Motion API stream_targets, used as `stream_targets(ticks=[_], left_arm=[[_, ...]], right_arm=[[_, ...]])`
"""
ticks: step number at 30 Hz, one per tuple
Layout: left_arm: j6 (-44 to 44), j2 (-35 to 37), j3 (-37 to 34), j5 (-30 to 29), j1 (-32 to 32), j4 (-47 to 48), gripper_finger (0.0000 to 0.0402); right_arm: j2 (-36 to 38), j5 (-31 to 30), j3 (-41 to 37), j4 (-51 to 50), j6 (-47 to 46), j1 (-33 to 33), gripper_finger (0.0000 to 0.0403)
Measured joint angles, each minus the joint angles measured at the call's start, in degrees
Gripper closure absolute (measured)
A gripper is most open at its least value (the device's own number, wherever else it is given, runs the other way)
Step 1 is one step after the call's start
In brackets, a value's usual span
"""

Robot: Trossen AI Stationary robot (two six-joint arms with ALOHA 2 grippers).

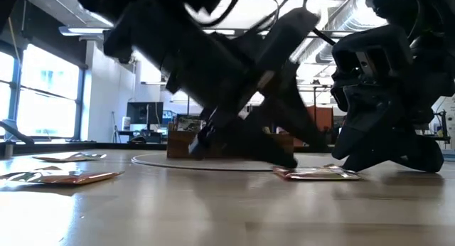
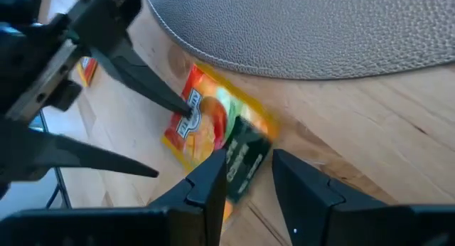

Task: Pick & Place Tea
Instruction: Put the yellow tea bag into the right section of the wooden organizer

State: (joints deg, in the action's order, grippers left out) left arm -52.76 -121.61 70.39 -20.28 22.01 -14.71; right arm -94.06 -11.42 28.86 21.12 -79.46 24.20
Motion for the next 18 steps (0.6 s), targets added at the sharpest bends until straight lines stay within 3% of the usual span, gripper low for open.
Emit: stream_targets(ticks=[4, 11, 18], left_arm=[[-1.62, 1.36, 2.03, -3.25, 1.06, 8.88, 0.0208], [-4.56, 1.45, 8.72, -14.49, 5.22, 25.86, 0.0208], [-9.62, 1.57, 12.49, -13.30, 5.76, 37.10, 0.0208]], right_arm=[[0.00, 0.14, 0.00, -0.08, -0.01, 0.01, 0.0289], [0.00, -1.12, 0.02, 0.03, -1.37, -0.04, 0.0289], [0.00, -1.14, 0.00, 0.23, -0.81, -1.06, 0.0289]])
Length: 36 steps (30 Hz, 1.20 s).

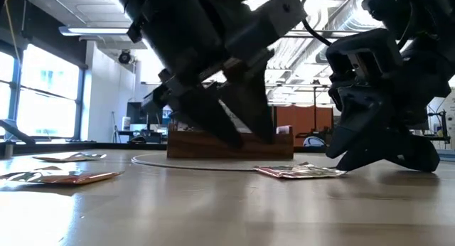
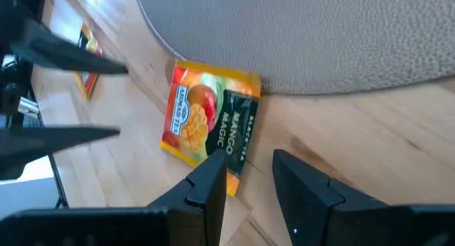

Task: Pick & Place Tea
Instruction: Put the yellow tea bag into the right section of the wooden organizer

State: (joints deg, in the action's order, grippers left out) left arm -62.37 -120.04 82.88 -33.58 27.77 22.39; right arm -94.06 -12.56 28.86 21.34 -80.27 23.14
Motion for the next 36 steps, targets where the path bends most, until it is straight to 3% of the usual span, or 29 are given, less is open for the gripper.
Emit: stream_targets(ticks=[11, 20, 25, 36], left_arm=[[-0.67, -4.63, 0.14, 2.89, -1.36, -4.35, 0.0208], [9.74, -5.50, -0.01, 6.41, -4.60, -14.65, 0.0208], [10.76, -5.50, -0.01, 9.25, -6.08, -15.55, 0.0208], [11.83, -5.63, -0.07, 6.71, -6.42, -16.47, 0.0208]], right_arm=[[0.00, -1.00, 0.00, -0.31, 3.25, -2.68, 0.0289], [0.00, 0.41, 0.00, -0.22, 3.91, -3.41, 0.0289], [0.00, 3.16, 0.01, -0.20, 4.12, -3.44, 0.0289], [-0.04, 4.39, -0.07, 2.48, 13.84, -3.22, 0.0301]])
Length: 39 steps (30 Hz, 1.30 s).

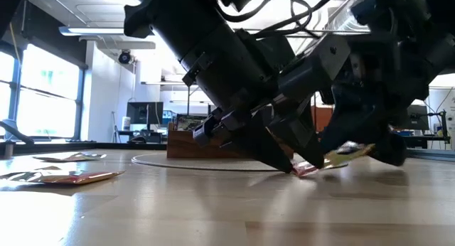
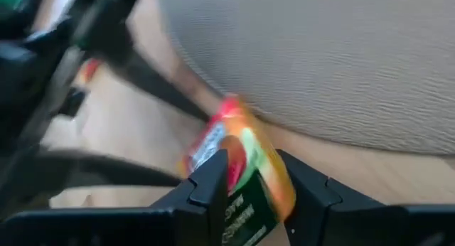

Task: Pick & Place Tea
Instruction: Put the yellow tea bag into the right section of the wooden organizer

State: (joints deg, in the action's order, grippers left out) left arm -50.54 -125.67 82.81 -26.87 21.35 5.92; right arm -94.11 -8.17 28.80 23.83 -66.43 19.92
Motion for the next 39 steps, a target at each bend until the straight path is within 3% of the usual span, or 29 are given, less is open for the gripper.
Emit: stream_targets(ticks=[8, 17, 20, 22, 25, 30, 34, 39], left_arm=[[0.46, 3.35, -0.28, -0.36, -0.83, 7.07, 0.0208], [-6.58, 15.44, -0.17, -6.21, 2.01, 29.36, 0.0208], [-6.79, 18.70, -0.01, -7.06, 3.17, 30.88, 0.0208], [-6.45, 20.40, 0.00, -7.39, 3.89, 31.64, 0.0208], [-4.82, 21.84, 0.12, -8.54, 4.20, 30.80, 0.0208], [-4.70, 21.58, -0.13, -9.34, 4.15, 32.00, 0.0208], [-4.68, 21.66, 0.00, -8.23, 3.33, 32.03, 0.0208], [-4.74, 21.66, 0.00, -7.13, 2.73, 31.64, 0.0208]], right_arm=[[0.05, -2.70, 0.02, 4.33, 8.48, -0.36, 0.0393], [8.36, 1.25, 0.02, 2.56, 20.26, -1.16, 0.0398], [14.45, 1.07, 0.27, -0.09, 26.77, -3.53, 0.0398], [18.70, -0.42, 2.22, -5.25, 32.49, -5.56, 0.0400], [23.25, -7.73, 8.52, -19.62, 40.85, -8.60, 0.0399], [22.63, -18.43, 23.68, -44.82, 56.73, -13.36, 0.0400], [17.79, -16.45, 31.59, -53.94, 65.78, -19.32, 0.0401], [9.50, -12.30, 34.85, -55.45, 77.23, -24.53, 0.0402]])
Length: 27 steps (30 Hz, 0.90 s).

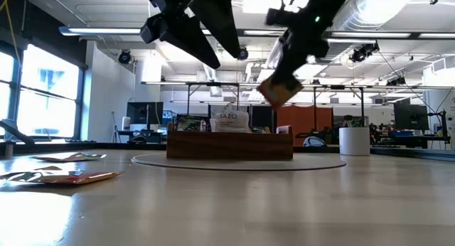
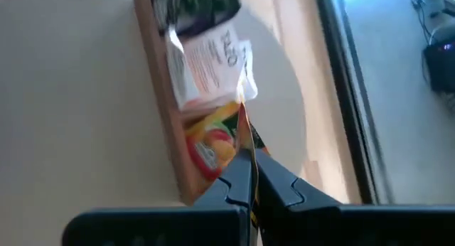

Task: Pick & Place Tea
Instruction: Put the yellow tea bag into the right section of the wooden organizer

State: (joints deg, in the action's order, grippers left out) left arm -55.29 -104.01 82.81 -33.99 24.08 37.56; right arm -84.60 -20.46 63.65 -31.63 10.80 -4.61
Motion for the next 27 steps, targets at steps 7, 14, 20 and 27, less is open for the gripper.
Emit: stream_targets(ticks=[7, 14, 20, 27], left_arm=[[-0.02, 0.00, 0.00, 2.38, 0.05, 0.23, 0.0208], [-0.04, 0.00, 0.00, 2.38, -0.07, 1.69, 0.0208], [-0.04, 0.00, 0.00, 2.36, -0.07, 2.11, 0.0208], [-0.48, 0.00, 0.00, 2.40, -0.07, 3.59, 0.0208]], right_arm=[[-9.04, 4.42, 1.88, 0.10, 9.83, -1.54, 0.0402], [-12.70, 4.38, 1.98, 1.05, 17.96, -3.02, 0.0398], [-13.00, 6.39, 1.98, 3.18, 21.27, -4.36, 0.0359], [-12.97, 4.64, 1.98, 3.62, 22.28, -5.93, 0.0297]])
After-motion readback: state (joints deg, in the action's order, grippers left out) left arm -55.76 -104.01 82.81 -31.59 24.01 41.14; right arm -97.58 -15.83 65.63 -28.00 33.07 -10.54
